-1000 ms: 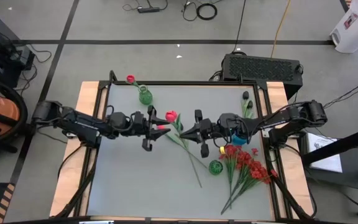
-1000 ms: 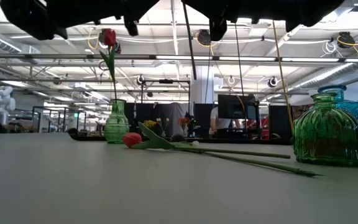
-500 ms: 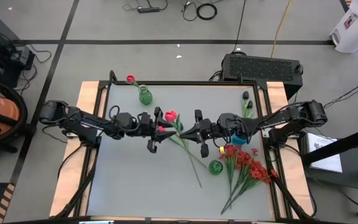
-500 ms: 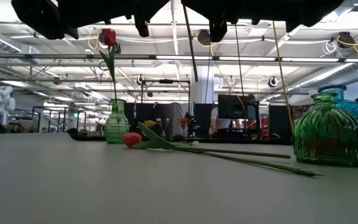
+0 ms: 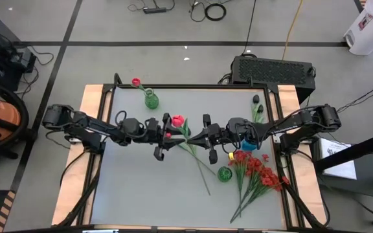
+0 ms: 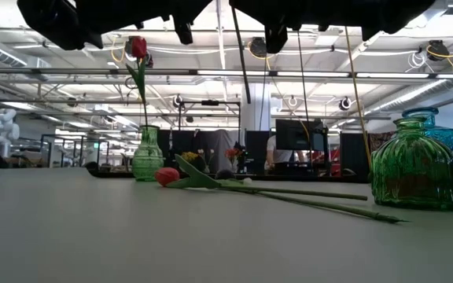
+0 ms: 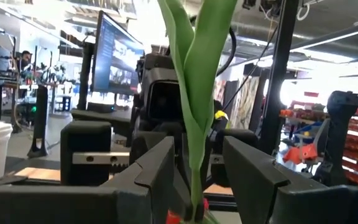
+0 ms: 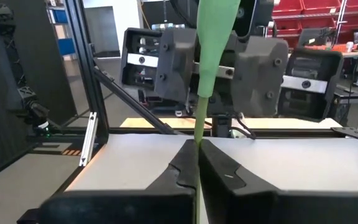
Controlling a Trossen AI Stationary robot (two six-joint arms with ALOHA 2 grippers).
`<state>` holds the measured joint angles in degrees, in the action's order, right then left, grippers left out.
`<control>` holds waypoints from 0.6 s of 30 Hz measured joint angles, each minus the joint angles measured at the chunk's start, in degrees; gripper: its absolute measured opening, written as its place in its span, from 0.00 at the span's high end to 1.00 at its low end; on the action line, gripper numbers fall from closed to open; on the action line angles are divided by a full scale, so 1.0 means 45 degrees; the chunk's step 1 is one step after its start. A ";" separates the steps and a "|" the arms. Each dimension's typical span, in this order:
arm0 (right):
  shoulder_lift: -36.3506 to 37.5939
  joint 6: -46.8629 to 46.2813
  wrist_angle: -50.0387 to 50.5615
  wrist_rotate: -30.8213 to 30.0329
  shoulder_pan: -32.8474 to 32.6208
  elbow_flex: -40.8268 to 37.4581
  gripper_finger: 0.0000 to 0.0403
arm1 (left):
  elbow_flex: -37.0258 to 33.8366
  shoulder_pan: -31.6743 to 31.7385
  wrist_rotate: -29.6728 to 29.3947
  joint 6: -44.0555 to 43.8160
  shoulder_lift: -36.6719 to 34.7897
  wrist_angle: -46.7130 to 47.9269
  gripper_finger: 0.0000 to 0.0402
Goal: Sort flowers into vase by color
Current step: Put the top pink flower into the top green vase
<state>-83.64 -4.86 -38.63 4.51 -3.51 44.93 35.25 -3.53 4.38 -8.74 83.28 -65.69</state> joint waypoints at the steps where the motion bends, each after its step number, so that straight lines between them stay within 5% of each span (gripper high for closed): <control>1: 0.0000 -0.0027 0.0025 0.0000 0.0000 0.0000 1.00 | 0.0053 -0.0003 0.0000 -0.0003 0.0002 0.0014 0.64; 18: 0.0005 -0.0423 0.0555 0.0000 -0.0336 0.0000 1.00 | 0.0479 -0.0141 -0.0345 0.0051 0.0002 0.0492 0.64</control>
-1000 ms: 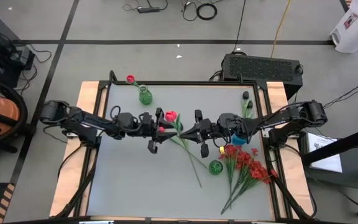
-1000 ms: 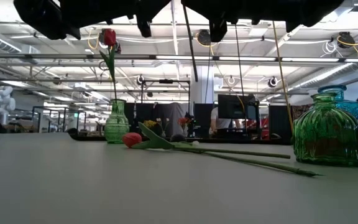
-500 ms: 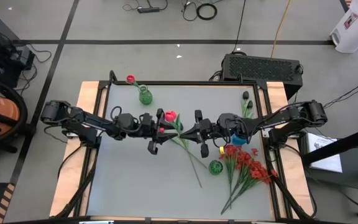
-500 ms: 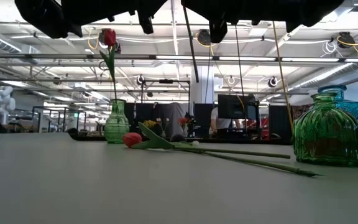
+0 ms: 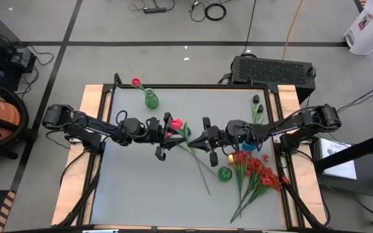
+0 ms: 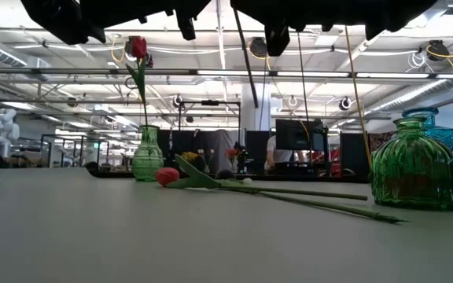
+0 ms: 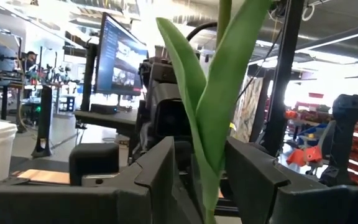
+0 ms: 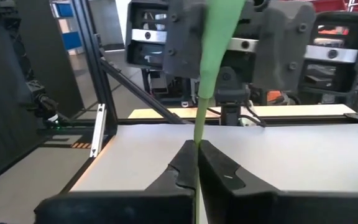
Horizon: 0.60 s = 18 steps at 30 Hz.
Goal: Sort flowers into vase by color
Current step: Put the top pink flower into the top green vase
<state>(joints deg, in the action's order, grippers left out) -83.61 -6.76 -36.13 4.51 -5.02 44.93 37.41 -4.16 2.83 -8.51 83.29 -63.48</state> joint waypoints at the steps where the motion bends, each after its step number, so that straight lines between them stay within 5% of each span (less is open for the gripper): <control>1: 0.0000 0.0003 0.0009 0.0000 -0.0036 0.0000 1.00 | 0.0000 0.0000 0.0000 0.0000 0.0000 0.0003 0.64; 9: 0.0000 -0.0002 0.0024 0.0000 -0.0077 0.0000 1.00 | 0.0000 0.0000 -0.0015 0.0004 0.0000 0.0043 0.67; 18: 0.0000 -0.0010 0.0299 -0.0015 -0.0072 0.0000 1.00 | 0.0000 0.0000 -0.0015 0.0094 -0.0005 0.0379 0.87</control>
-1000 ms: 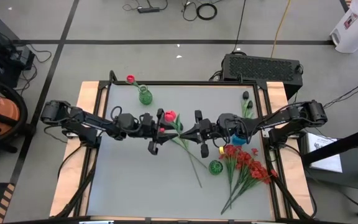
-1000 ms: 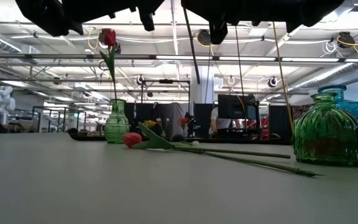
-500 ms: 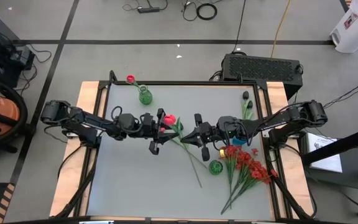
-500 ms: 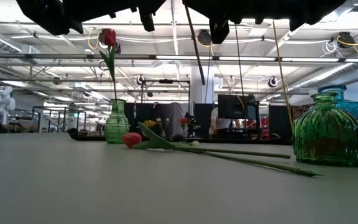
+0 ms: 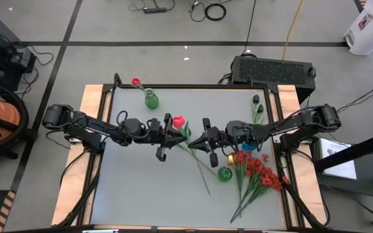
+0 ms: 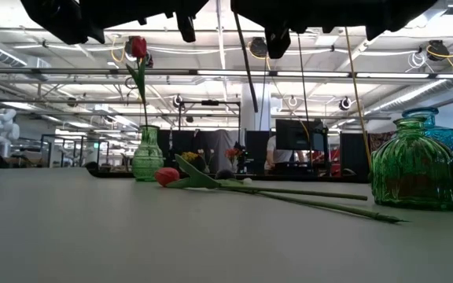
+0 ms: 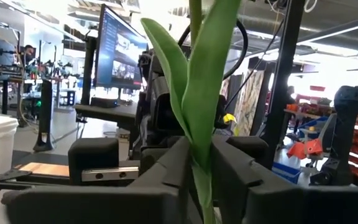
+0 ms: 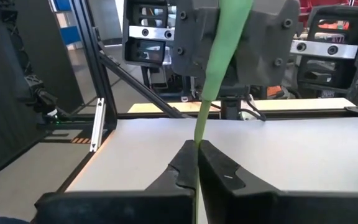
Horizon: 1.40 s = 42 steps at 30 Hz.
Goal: Sort flowers into vase by color
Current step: Put the top pink flower into the top green vase
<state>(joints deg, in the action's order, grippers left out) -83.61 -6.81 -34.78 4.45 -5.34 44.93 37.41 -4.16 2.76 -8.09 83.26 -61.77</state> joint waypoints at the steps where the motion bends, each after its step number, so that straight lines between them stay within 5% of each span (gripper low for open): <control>1: 0.0000 0.0000 0.0003 -0.0005 0.0000 0.0000 1.00 | 0.0000 0.0000 0.0000 0.0025 0.0000 -0.0002 0.89; 10: 0.0005 0.0407 0.0037 -0.0068 0.0005 -0.0019 0.99 | 0.0000 -0.0005 0.0005 0.0657 -0.0010 0.0169 0.98; 25: 0.0005 0.0670 0.0794 -0.0962 -0.0019 -0.0019 0.67 | -0.0005 0.0005 -0.0024 0.1335 -0.0288 0.0471 0.98; 31: 0.0005 0.0510 0.0800 -0.0967 -0.0019 -0.0019 0.63 | -0.0008 0.0005 -0.0225 0.1647 -0.1345 0.2155 0.98; 42: 0.0005 0.0427 0.1004 -0.0976 -0.0019 0.0000 0.63 | -0.0010 0.0005 -0.2770 0.2822 -0.4013 0.6663 0.98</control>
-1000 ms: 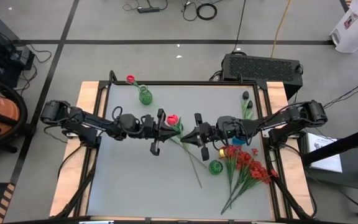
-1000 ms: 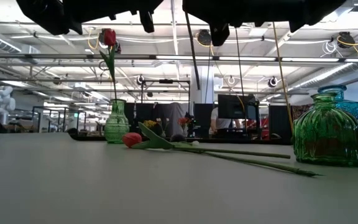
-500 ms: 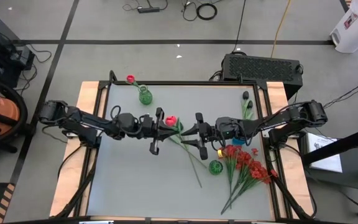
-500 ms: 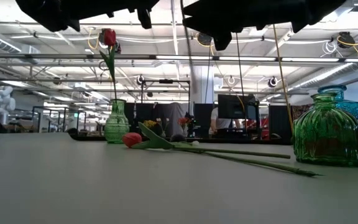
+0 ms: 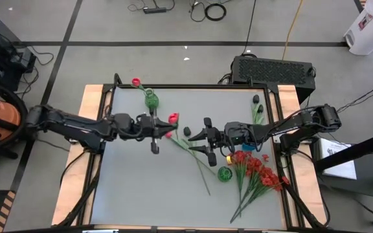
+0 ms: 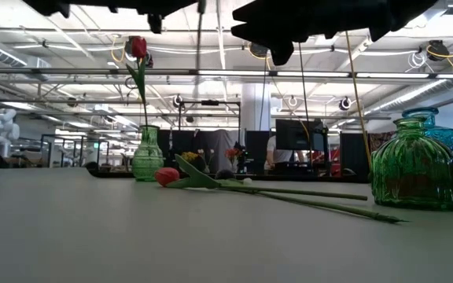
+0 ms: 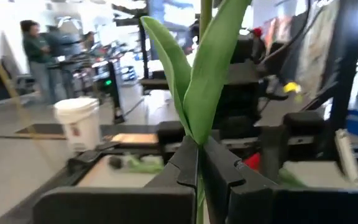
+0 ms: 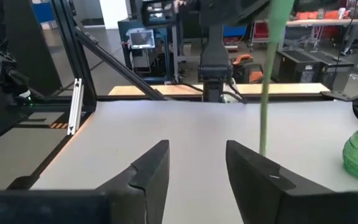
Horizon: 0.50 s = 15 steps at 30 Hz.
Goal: Sort flowers into vase by color
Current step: Put the top pink flower into the top green vase
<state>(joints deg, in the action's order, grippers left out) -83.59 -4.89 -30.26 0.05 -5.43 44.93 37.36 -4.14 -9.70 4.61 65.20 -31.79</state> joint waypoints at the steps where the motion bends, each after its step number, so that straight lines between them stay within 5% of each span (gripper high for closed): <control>1: 0.0000 0.0000 0.0090 0.0000 0.0000 0.0000 0.63 | -0.0005 0.0000 -0.0151 0.0092 -0.0262 0.0332 0.98; 15: 0.0000 -0.0437 0.0996 -0.0015 -0.0198 0.0005 0.63 | -0.0005 0.0007 -0.1078 0.1163 -0.3964 0.2825 0.98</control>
<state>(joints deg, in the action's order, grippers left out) -83.59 -6.85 -25.78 -0.01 -6.32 44.95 37.34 -4.11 -14.55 9.84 47.37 -19.08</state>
